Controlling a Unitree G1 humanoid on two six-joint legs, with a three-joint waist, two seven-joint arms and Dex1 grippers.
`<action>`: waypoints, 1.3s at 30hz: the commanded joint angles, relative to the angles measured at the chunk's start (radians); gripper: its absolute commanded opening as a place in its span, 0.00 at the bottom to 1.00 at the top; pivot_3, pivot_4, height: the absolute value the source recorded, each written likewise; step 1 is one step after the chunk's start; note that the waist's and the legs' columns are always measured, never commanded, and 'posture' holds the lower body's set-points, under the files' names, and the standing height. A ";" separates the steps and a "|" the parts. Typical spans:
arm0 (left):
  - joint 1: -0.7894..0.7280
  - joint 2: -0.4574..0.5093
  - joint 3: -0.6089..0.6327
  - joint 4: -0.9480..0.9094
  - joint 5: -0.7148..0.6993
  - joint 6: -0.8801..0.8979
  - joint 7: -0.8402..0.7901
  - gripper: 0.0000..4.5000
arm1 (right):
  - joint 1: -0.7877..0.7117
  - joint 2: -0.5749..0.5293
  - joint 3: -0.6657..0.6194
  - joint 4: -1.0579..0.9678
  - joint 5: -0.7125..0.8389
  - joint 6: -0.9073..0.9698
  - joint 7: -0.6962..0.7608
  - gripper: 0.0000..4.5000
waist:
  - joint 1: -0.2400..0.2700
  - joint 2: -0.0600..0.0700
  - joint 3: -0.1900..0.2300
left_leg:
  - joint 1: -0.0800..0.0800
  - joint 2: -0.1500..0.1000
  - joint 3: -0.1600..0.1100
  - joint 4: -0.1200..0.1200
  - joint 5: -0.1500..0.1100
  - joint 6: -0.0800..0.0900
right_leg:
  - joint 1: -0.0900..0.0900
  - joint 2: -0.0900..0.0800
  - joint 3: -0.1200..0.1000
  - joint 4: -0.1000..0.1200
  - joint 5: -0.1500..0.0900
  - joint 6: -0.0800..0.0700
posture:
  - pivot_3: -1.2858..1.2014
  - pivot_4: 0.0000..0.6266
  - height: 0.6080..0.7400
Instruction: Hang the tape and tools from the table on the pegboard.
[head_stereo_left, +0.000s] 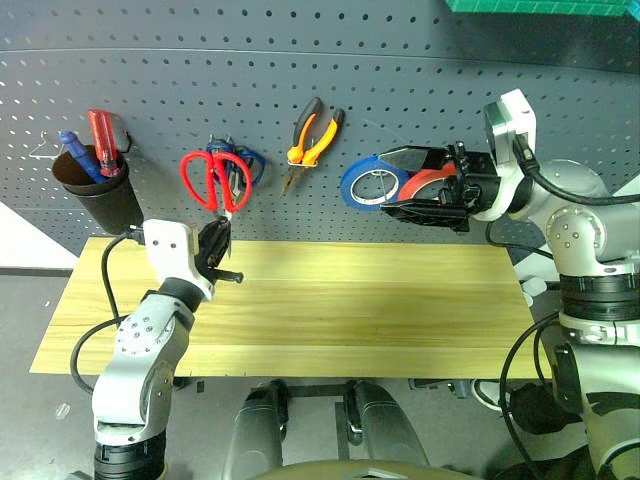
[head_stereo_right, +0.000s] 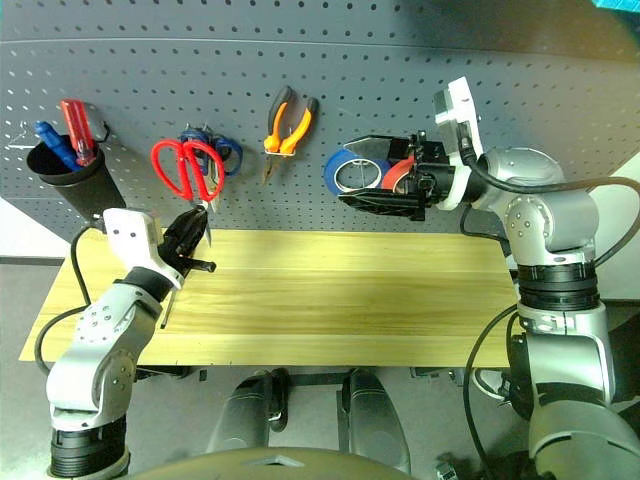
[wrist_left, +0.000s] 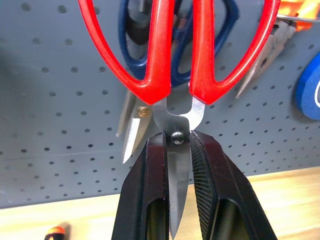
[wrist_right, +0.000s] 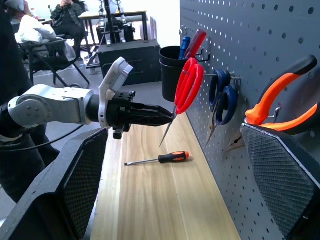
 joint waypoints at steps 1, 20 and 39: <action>-0.003 0.018 -0.031 -0.015 0.035 -0.070 -0.023 0.07 | -0.001 -0.015 -0.017 -0.024 -0.003 -0.019 0.002 1.00 | 0.000 0.000 0.000 | 0.000 0.000 0.000 0.000 0.000 0.000 | 0.000 0.000 0.000 0.000 0.000 0.000 | 0.50 0.24 0.87; 0.044 0.018 -0.062 0.000 0.103 -0.207 -0.047 0.07 | 0.012 -0.025 -0.002 -0.030 -0.040 -0.040 0.018 1.00 | -0.006 0.002 -0.004 | 0.000 0.000 0.000 0.000 0.000 0.001 | 0.000 -0.001 0.000 0.000 0.000 -0.001 | 0.50 0.22 0.87; -0.158 -0.014 -0.005 0.201 0.089 -0.086 0.040 0.07 | -0.003 -0.008 0.019 -0.039 -0.066 -0.049 -0.006 1.00 | -0.007 0.002 -0.006 | 0.001 0.000 0.000 0.001 0.001 0.002 | 0.001 0.000 0.000 0.000 0.002 0.001 | 0.50 0.22 0.87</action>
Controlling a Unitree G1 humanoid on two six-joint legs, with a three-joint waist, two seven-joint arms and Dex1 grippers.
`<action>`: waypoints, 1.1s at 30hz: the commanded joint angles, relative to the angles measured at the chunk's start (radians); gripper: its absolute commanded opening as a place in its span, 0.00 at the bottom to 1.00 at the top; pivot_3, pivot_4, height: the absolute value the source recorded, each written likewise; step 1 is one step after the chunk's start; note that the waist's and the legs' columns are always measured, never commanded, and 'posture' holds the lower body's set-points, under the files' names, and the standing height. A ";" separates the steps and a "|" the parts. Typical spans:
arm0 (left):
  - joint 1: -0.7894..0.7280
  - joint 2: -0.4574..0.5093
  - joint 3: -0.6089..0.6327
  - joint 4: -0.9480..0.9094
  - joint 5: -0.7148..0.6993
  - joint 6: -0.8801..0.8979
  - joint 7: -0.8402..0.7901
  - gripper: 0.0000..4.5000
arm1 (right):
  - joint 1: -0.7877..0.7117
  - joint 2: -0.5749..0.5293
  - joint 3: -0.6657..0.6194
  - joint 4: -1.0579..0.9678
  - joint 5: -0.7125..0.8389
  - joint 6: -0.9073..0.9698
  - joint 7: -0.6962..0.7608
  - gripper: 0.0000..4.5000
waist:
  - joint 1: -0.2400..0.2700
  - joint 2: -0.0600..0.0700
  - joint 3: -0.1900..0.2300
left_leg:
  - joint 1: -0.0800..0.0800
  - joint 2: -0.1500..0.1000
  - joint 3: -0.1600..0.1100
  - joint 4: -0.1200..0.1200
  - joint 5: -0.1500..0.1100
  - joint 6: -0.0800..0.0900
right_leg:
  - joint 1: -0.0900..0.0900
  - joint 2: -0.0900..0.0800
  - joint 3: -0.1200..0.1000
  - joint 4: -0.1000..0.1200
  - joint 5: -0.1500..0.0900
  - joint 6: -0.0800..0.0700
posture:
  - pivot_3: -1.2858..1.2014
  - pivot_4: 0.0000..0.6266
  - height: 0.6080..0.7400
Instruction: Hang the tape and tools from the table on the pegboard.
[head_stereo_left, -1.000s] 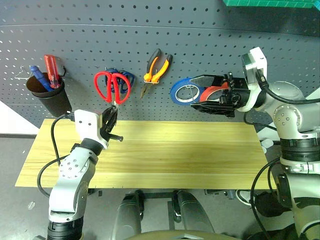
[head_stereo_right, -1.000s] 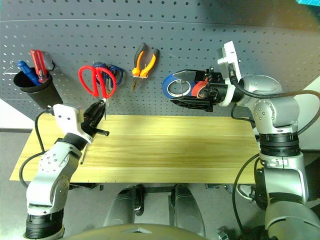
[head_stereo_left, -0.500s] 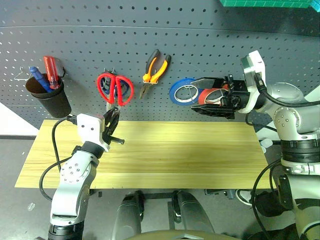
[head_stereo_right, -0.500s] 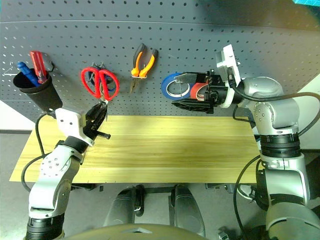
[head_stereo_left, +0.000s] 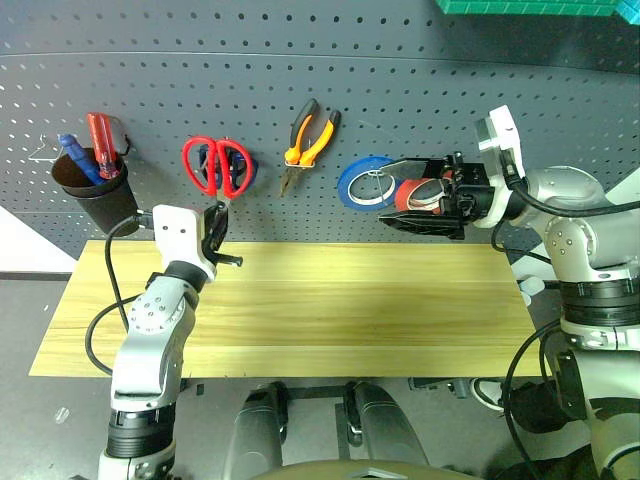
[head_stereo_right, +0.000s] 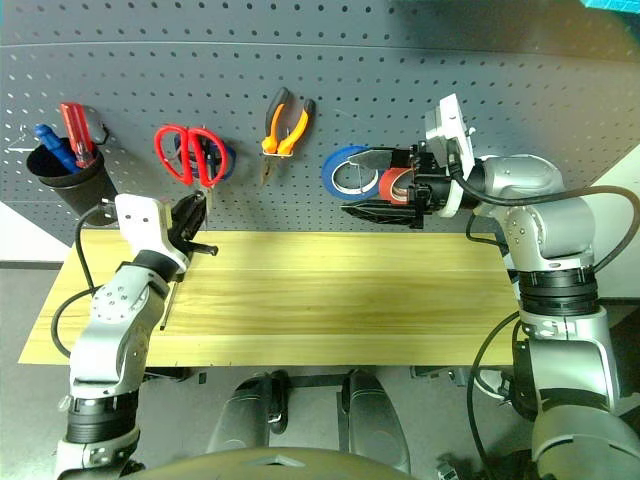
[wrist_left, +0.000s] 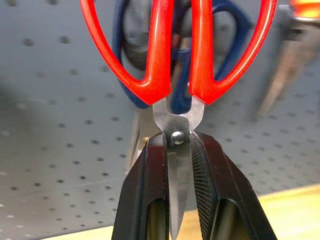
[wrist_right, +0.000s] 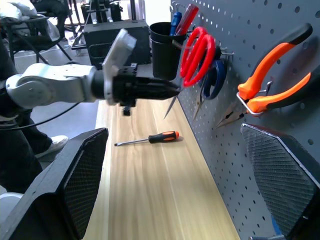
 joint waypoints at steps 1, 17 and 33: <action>-0.015 -0.015 0.009 -0.005 -0.015 0.026 0.014 0.07 | -0.027 0.005 -0.009 -0.034 0.008 -0.017 -0.003 1.00 | -0.001 0.000 0.000 | 0.000 0.000 0.000 0.000 0.000 0.000 | 0.000 0.000 0.000 0.000 0.000 0.000 | 0.50 0.22 0.87; 0.129 0.002 0.058 -0.141 -0.019 -0.012 -0.007 1.00 | -0.031 0.006 -0.003 -0.039 0.022 -0.016 0.001 1.00 | 0.000 0.000 -0.001 | 0.001 0.001 0.000 -0.001 0.000 0.000 | 0.000 -0.001 0.001 0.000 0.000 0.000 | 0.51 0.23 0.87; 0.307 0.010 0.173 -0.217 -0.083 0.135 0.022 1.00 | 0.119 0.103 0.235 -0.238 -0.017 0.089 -0.091 1.00 | 0.031 0.000 -0.002 | 0.003 0.003 -0.002 -0.004 -0.002 -0.003 | 0.001 -0.004 0.001 -0.003 0.002 -0.004 | 0.54 0.26 0.87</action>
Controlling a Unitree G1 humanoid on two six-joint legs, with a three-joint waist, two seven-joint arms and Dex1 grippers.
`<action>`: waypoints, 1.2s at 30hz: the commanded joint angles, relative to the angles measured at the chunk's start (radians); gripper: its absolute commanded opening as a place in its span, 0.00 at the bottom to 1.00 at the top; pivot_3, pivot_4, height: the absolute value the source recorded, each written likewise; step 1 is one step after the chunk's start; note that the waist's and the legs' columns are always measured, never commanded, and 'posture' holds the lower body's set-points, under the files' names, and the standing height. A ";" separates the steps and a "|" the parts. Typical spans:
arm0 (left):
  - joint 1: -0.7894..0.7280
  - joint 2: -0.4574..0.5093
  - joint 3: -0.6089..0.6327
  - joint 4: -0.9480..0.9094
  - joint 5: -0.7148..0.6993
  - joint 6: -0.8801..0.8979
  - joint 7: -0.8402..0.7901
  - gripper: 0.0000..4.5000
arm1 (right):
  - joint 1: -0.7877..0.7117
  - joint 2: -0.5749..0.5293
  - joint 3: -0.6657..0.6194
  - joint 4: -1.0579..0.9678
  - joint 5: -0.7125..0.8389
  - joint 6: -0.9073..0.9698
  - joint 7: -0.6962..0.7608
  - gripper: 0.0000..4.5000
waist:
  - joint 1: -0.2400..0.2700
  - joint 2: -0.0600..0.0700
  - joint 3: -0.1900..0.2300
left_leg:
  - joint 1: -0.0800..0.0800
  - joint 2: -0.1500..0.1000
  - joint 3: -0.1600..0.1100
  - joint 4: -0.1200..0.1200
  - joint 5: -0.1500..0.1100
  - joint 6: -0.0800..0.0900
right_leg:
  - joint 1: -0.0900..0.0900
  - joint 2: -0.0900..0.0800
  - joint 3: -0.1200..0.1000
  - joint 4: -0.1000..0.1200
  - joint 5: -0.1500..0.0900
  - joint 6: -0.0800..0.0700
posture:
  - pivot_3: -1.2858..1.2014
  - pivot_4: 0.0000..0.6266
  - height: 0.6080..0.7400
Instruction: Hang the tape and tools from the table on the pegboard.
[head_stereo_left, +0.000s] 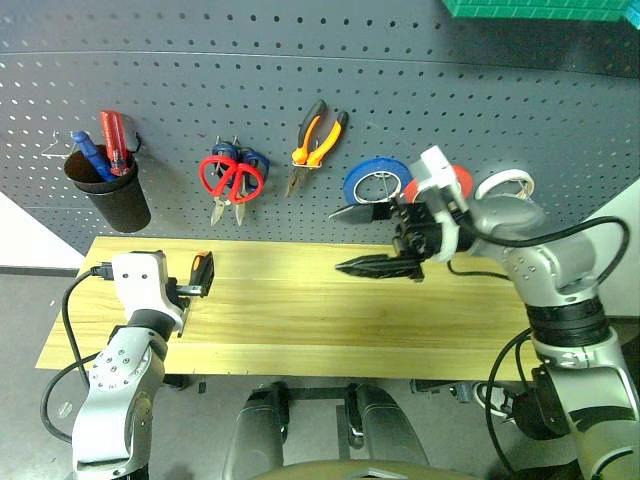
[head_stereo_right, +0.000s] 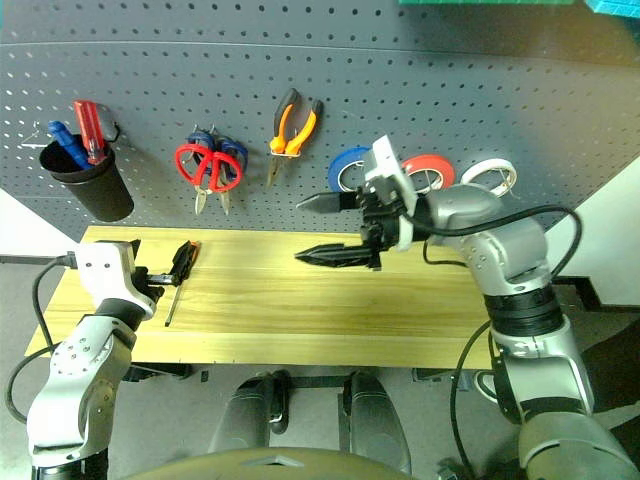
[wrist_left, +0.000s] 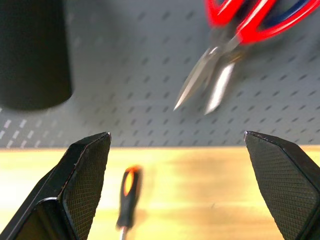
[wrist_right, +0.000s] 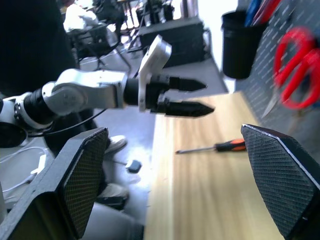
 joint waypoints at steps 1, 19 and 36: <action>-0.004 0.021 0.037 0.003 -0.026 0.031 -0.012 1.00 | 0.030 0.020 0.052 -0.026 -0.057 -0.065 -0.006 1.00 | 0.000 0.000 0.000 | 0.000 0.000 0.000 -0.001 0.000 0.000 | 0.000 -0.001 0.000 -0.001 0.000 0.000 | 0.54 0.28 0.87; -0.355 0.231 0.105 0.358 -0.036 0.477 0.020 1.00 | -0.001 0.165 0.099 0.205 -0.207 -0.095 -0.110 1.00 | 0.024 0.004 0.042 | -0.008 0.001 -0.001 -0.005 0.002 0.003 | -0.011 -0.003 0.001 -0.001 0.000 -0.001 | 0.56 0.54 0.87; -0.645 0.286 -0.056 0.852 0.036 0.319 -0.112 1.00 | 0.044 0.113 0.046 0.171 -0.231 -0.050 -0.186 1.00 | 0.022 0.005 0.146 | -0.025 -0.002 -0.001 -0.006 0.003 0.005 | -0.025 -0.011 -0.002 -0.001 -0.002 -0.004 | 0.53 0.71 0.87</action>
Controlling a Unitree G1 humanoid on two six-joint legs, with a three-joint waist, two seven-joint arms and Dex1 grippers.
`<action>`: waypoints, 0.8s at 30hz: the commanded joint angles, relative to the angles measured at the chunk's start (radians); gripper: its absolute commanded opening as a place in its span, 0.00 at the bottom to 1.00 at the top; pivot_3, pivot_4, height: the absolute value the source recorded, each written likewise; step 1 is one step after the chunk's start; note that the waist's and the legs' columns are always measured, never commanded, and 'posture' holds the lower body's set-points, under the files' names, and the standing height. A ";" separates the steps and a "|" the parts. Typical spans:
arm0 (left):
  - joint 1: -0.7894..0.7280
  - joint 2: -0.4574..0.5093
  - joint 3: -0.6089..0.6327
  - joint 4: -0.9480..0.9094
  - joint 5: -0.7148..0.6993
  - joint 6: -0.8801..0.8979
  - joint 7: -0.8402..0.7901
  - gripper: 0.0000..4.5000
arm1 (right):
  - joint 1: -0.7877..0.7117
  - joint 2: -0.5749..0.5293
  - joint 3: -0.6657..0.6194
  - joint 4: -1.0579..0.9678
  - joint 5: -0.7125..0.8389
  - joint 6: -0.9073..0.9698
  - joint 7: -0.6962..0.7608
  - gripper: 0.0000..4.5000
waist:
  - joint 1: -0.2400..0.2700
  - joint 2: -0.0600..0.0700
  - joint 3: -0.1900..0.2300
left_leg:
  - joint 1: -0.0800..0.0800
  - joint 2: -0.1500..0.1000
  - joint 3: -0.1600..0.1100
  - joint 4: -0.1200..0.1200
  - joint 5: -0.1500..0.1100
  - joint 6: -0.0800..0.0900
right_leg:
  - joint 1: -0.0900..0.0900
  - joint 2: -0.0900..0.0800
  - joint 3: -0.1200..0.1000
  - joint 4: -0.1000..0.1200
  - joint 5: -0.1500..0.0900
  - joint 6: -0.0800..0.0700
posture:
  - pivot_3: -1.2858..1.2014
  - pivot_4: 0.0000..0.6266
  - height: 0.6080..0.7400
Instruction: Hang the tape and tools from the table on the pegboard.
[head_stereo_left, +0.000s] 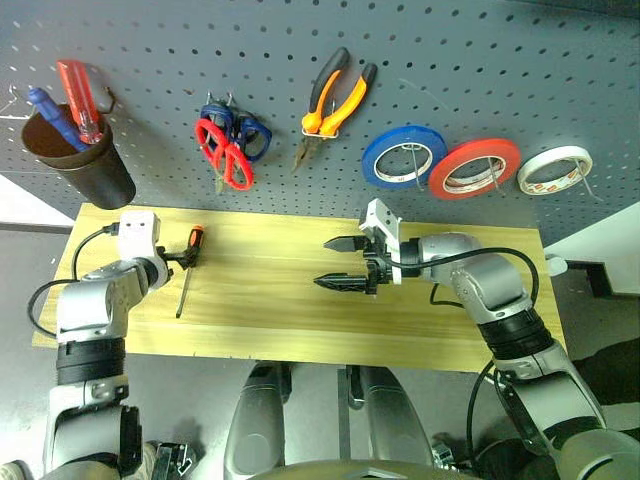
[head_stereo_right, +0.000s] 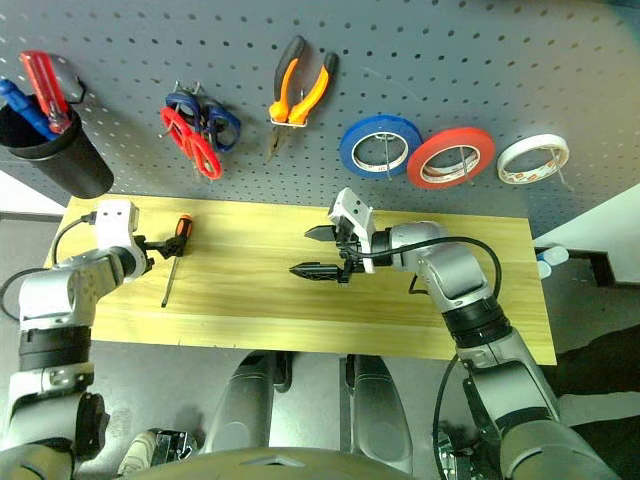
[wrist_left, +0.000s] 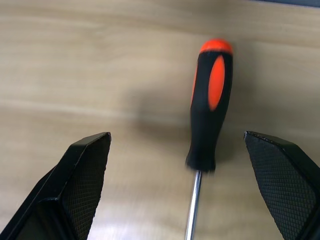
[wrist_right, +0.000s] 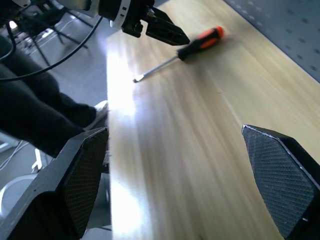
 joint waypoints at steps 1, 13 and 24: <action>-0.052 0.006 -0.021 0.115 0.036 -0.073 -0.009 1.00 | 0.010 -0.012 -0.030 -0.037 0.000 0.002 -0.019 1.00 | -0.001 0.000 0.005 | 0.000 0.000 0.000 0.000 0.000 0.000 | 0.000 0.000 0.000 0.000 0.000 0.000 | 0.53 0.71 0.87; -0.060 -0.033 -0.044 0.182 0.061 -0.012 0.009 0.72 | 0.022 -0.028 -0.043 -0.045 -0.002 -0.001 -0.047 1.00 | -0.004 0.001 0.017 | 0.000 0.000 0.001 -0.002 0.000 0.000 | -0.002 0.000 0.000 0.000 0.000 0.000 | 0.52 0.70 0.87; 0.025 -0.043 -0.005 0.010 0.044 0.124 0.023 0.12 | -0.008 -0.017 -0.045 0.020 -0.031 -0.063 -0.045 1.00 | -0.009 0.001 0.017 | 0.000 0.000 0.001 -0.003 0.000 0.000 | -0.002 -0.001 0.000 0.000 0.000 0.000 | 0.52 0.63 0.87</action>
